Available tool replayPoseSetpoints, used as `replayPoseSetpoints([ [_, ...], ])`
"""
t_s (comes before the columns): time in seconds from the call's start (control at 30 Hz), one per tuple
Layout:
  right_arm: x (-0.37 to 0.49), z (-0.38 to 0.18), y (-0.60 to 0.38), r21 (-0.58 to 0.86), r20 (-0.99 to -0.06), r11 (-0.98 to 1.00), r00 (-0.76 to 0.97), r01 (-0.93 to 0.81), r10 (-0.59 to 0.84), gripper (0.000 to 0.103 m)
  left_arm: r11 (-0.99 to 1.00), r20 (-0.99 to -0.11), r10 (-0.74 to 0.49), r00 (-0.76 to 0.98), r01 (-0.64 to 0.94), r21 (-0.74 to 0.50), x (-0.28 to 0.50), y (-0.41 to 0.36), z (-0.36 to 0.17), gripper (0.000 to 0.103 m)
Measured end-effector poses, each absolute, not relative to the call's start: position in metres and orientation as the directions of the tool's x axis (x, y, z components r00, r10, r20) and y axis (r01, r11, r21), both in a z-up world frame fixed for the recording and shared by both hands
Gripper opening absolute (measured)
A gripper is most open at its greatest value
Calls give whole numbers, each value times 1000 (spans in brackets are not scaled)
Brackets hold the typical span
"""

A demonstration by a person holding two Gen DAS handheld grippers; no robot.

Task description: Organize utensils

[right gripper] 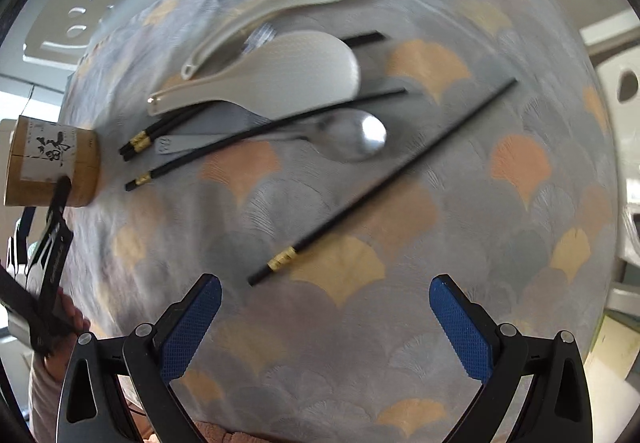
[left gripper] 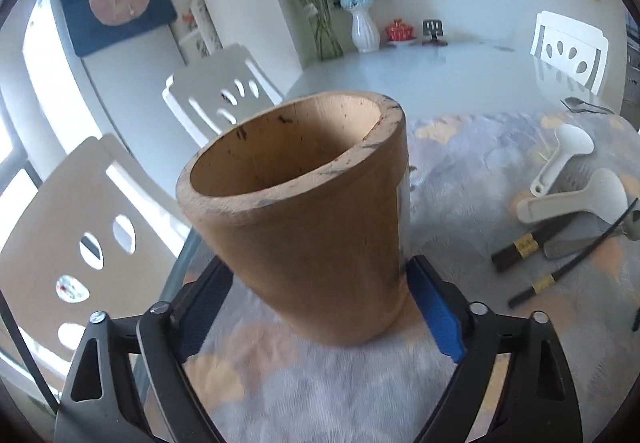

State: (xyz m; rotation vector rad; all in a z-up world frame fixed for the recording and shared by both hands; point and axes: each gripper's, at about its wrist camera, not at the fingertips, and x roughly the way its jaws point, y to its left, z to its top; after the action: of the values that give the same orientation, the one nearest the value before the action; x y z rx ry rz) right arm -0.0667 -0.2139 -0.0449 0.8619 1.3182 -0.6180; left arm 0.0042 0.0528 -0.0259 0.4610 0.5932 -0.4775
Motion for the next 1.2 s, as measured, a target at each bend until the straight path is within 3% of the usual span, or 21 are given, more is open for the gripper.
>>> replayPoseSetpoints([
  [0.17, -76, -53, -211, 185, -983, 535, 161, 824, 91, 103, 834, -570, -370, 733, 533, 145, 16, 60, -21, 98],
  [0.27, -84, -64, -219, 189, -982, 478, 157, 857, 107, 103, 834, -551, -387, 739, 536, 134, 23, 57, -24, 99],
  [0.37, -93, -73, -231, 234, -971, 388, 192, 891, 144, 79, 833, -544, -401, 737, 540, 117, 26, 57, -24, 99],
  [0.47, -106, -80, -244, 283, -955, 286, 241, 916, 173, 71, 830, -536, -424, 730, 549, 93, 26, 61, -24, 99],
  [0.6, -122, -77, -268, 289, -956, 179, 273, 941, 105, 52, 830, -521, -429, 739, 549, 96, 21, 62, -23, 99],
  [0.83, -90, -79, -299, 149, -987, 197, 134, 969, 89, 51, 830, -519, -428, 739, 549, 96, 21, 62, -24, 99],
  [0.87, -81, -79, -298, 96, -994, 235, 81, 967, 73, 48, 830, -519, -429, 739, 549, 95, 21, 62, -23, 99],
  [0.9, -70, -77, -296, 42, -999, 284, 35, 958, 30, 38, 830, -519, -430, 738, 550, 94, 21, 62, -23, 99],
  [1.07, -62, -70, -288, 51, -998, 374, 63, 926, -20, 7, 826, -514, -446, 733, 558, 78, 21, 64, -23, 99],
  [1.2, -93, -69, -265, 164, -986, 355, 162, 920, 36, 5, 827, -494, -456, 740, 558, 73, 17, 66, -21, 99],
])
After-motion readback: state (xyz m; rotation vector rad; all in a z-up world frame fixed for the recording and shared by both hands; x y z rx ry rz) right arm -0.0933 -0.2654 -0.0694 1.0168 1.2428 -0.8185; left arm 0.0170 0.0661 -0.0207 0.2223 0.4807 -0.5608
